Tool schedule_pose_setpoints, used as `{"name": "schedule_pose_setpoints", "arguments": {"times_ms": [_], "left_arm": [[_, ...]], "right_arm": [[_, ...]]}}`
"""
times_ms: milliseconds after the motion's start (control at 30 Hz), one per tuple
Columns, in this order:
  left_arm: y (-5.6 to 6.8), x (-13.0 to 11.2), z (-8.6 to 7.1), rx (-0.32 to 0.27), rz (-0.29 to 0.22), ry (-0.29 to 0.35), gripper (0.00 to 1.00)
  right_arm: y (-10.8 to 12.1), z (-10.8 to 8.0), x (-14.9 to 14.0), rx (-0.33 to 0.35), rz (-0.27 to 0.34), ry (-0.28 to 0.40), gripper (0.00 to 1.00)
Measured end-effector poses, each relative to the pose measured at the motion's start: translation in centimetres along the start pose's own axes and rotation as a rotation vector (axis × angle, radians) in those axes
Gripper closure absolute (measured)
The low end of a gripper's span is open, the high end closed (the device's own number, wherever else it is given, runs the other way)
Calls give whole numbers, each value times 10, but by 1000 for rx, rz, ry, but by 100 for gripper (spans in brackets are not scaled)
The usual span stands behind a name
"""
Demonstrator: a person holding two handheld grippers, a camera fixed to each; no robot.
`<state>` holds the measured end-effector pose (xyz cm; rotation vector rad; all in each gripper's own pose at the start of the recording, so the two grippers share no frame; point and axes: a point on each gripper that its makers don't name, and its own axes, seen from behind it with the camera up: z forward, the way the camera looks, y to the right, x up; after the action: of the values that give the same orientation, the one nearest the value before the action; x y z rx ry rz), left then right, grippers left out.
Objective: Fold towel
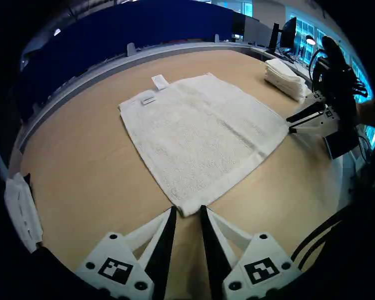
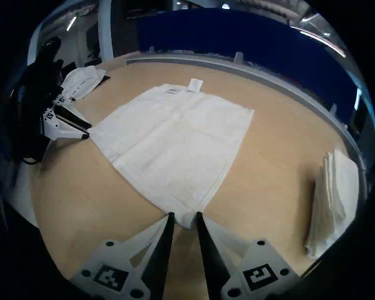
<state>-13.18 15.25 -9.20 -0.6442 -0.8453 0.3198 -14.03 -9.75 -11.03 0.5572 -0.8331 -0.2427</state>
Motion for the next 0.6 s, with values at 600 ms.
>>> {"name": "schedule_pose_setpoints", "arguments": {"times_ms": [600], "left_arm": [[6,-2,-6,6,-53,-2,92]], "right_arm": [[-1,-5,10,2,29,14,89]]}}
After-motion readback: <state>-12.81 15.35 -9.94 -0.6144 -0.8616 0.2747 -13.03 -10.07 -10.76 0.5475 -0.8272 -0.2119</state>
